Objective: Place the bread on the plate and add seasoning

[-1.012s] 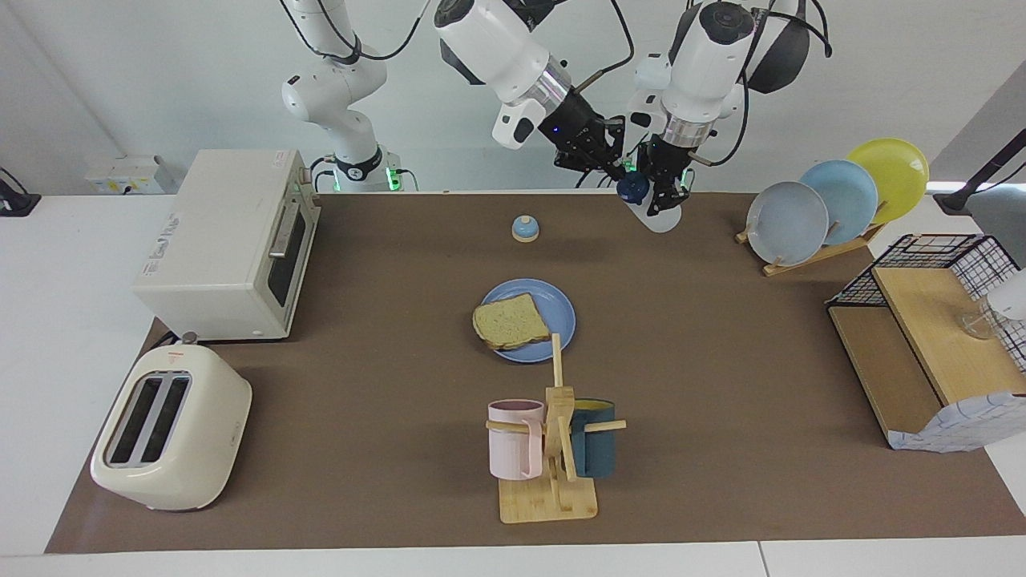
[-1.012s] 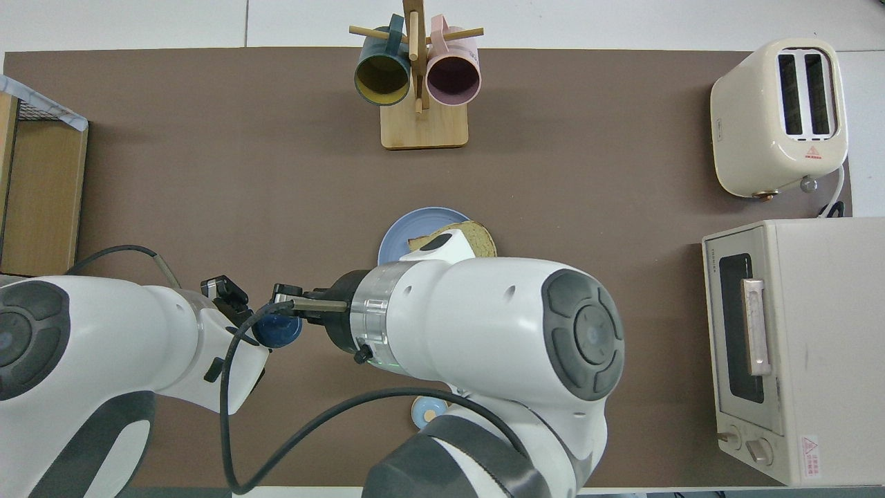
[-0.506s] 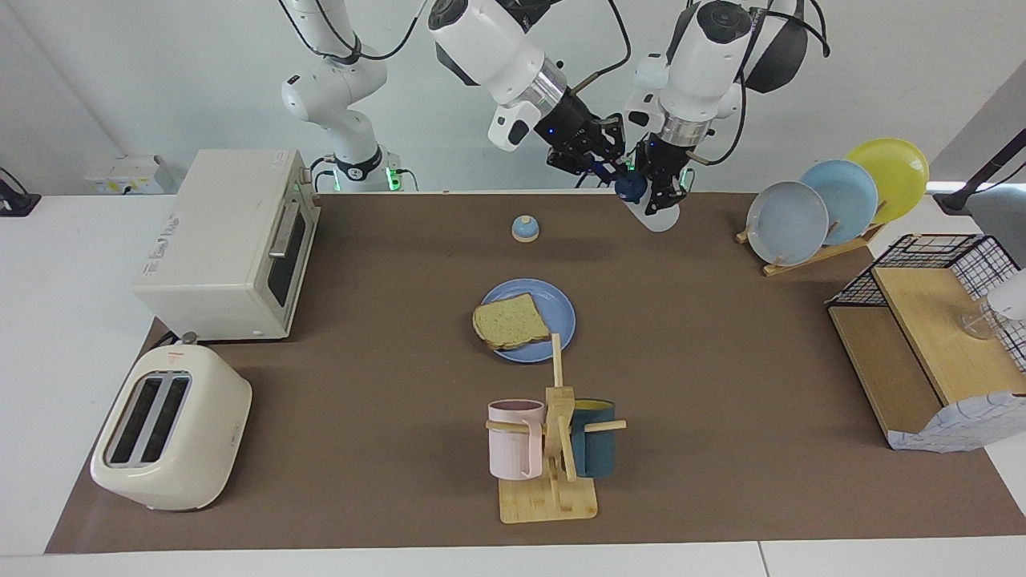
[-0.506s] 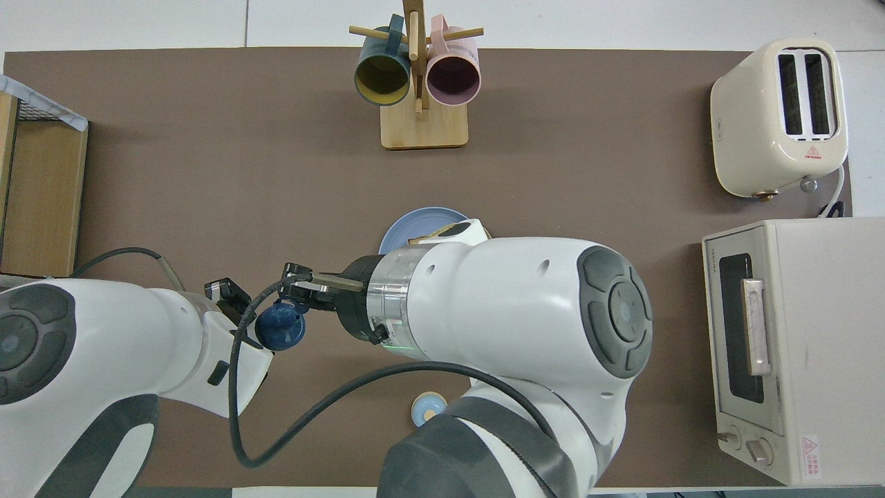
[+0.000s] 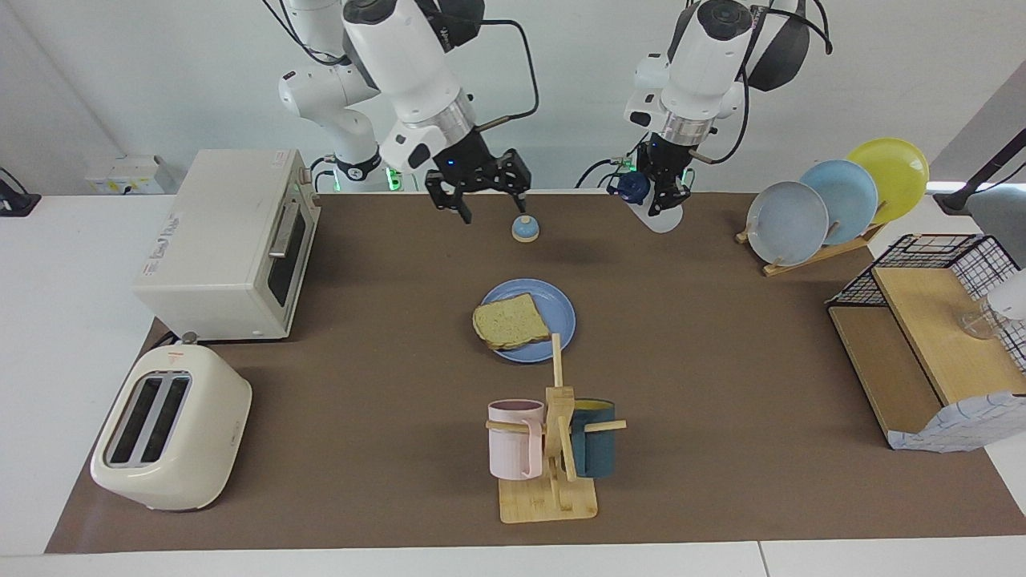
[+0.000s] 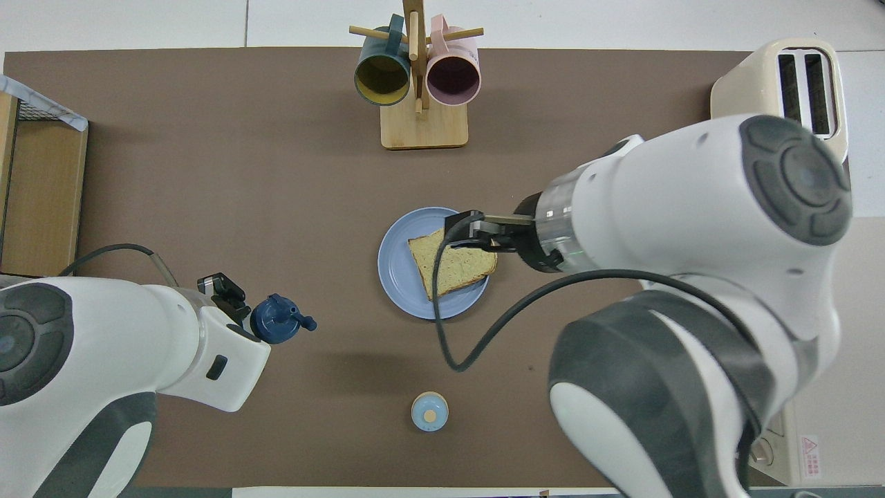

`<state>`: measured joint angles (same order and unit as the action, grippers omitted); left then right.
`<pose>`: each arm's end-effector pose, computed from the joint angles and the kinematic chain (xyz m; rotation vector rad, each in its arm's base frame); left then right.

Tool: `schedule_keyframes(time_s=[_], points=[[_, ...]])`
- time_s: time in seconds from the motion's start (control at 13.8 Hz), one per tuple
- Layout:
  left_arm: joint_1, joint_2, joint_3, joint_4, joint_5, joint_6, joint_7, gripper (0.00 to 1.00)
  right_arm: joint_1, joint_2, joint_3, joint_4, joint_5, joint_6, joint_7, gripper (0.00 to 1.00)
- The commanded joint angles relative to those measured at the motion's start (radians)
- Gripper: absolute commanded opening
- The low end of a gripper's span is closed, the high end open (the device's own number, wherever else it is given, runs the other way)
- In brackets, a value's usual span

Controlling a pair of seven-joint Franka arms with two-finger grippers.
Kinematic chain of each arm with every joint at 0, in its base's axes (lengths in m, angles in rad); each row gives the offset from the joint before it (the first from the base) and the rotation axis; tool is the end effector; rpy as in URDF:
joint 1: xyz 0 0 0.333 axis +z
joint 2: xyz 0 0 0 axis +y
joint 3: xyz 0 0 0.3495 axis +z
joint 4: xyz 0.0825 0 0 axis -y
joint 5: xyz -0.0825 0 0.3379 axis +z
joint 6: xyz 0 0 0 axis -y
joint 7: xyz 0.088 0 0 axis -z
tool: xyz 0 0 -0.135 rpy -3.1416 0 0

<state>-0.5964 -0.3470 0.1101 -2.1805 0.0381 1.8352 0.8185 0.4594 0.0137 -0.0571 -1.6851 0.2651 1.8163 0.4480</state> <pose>0.3538 -0.1763 0.5458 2.4801 -1.9274 0.0001 0.4825 0.2367 0.6001 -2.8535 0.1360 0.0011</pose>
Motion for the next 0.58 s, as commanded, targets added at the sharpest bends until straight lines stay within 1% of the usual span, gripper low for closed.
schedule_keyframes(time_s=[0.0, 0.07, 0.14, 0.22, 0.29, 0.36, 0.51], points=[[-0.006, 0.101, -0.041, 0.106, 0.100, -0.039, -0.093, 0.00, -0.120, 0.002, 0.005, 0.071, -0.140, -0.176, -0.103, 1.00], [-0.008, 0.129, -0.050, 0.131, 0.135, -0.057, -0.119, 0.00, -0.163, 0.000, 0.003, 0.115, -0.185, -0.252, -0.115, 1.00], [-0.008, 0.149, -0.067, 0.152, 0.169, -0.077, -0.134, 0.00, -0.218, 0.005, 0.003, 0.169, -0.198, -0.334, -0.149, 1.00], [-0.008, 0.173, -0.082, 0.178, 0.202, -0.103, -0.145, 0.00, -0.282, 0.014, 0.005, 0.197, -0.196, -0.374, -0.205, 1.00], [-0.010, 0.210, -0.095, 0.214, 0.244, -0.144, -0.163, 0.00, -0.335, 0.018, 0.006, 0.199, -0.198, -0.373, -0.265, 1.00], [-0.010, 0.251, -0.124, 0.249, 0.287, -0.184, -0.194, 0.00, -0.349, 0.022, 0.005, 0.187, -0.199, -0.361, -0.293, 1.00], [-0.029, 0.365, -0.177, 0.339, 0.382, -0.285, -0.260, 0.00, -0.344, 0.000, 0.008, 0.139, -0.216, -0.347, -0.299, 1.00]])
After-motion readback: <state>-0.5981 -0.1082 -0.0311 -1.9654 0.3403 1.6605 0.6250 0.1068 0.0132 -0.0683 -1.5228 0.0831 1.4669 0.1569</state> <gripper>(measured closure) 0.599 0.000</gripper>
